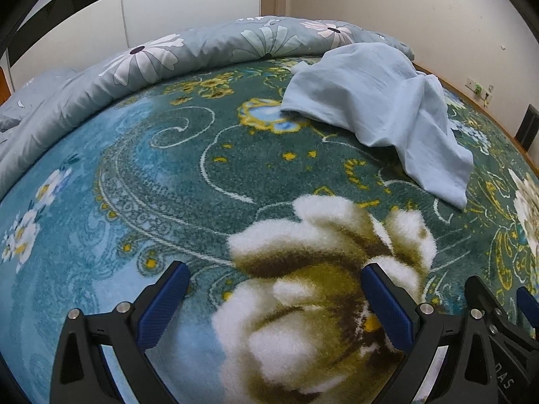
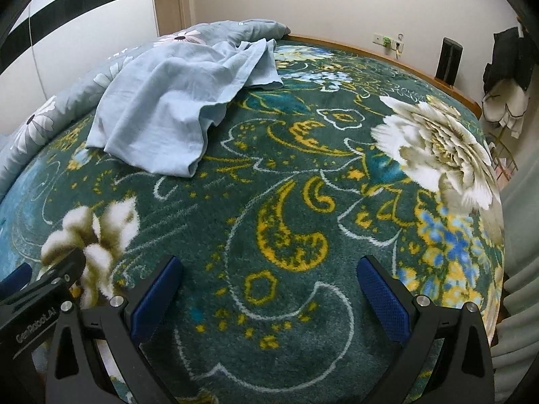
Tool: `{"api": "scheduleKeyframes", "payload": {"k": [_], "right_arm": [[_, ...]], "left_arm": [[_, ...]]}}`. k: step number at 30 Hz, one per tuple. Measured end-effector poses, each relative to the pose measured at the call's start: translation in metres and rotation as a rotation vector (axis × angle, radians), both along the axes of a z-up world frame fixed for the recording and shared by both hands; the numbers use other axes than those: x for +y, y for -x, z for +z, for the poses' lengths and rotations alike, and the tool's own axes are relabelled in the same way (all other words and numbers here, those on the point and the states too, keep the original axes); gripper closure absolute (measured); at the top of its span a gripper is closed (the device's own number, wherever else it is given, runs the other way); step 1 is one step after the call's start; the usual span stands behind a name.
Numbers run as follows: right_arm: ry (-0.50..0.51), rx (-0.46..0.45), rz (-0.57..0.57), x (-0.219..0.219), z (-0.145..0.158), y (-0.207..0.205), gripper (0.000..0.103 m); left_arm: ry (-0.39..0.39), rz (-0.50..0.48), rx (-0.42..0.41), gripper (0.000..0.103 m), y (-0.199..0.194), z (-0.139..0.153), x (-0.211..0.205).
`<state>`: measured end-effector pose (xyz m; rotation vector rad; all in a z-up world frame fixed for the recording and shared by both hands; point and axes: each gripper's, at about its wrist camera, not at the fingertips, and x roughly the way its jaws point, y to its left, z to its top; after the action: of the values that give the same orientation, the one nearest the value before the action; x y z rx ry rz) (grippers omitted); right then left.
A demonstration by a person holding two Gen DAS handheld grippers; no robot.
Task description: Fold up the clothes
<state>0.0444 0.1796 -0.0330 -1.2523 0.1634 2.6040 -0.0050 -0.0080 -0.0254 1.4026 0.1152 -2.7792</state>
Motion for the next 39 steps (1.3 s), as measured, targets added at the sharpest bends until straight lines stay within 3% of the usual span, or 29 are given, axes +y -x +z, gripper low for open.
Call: {"api": "scheduleKeyframes", "payload": {"k": [16, 39], "right_arm": [[-0.014, -0.005, -0.003, -0.0021, 0.0008, -0.0001, 0.000], [0.002, 0.011, -0.008, -0.0013, 0.0023, -0.0005, 0.000]], "left_arm": [[0.012, 0.004, 0.005, 0.000, -0.0018, -0.0015, 0.0000], [-0.041, -0.004, 0.024, 0.000, -0.0055, 0.0068, -0.0035]]}}
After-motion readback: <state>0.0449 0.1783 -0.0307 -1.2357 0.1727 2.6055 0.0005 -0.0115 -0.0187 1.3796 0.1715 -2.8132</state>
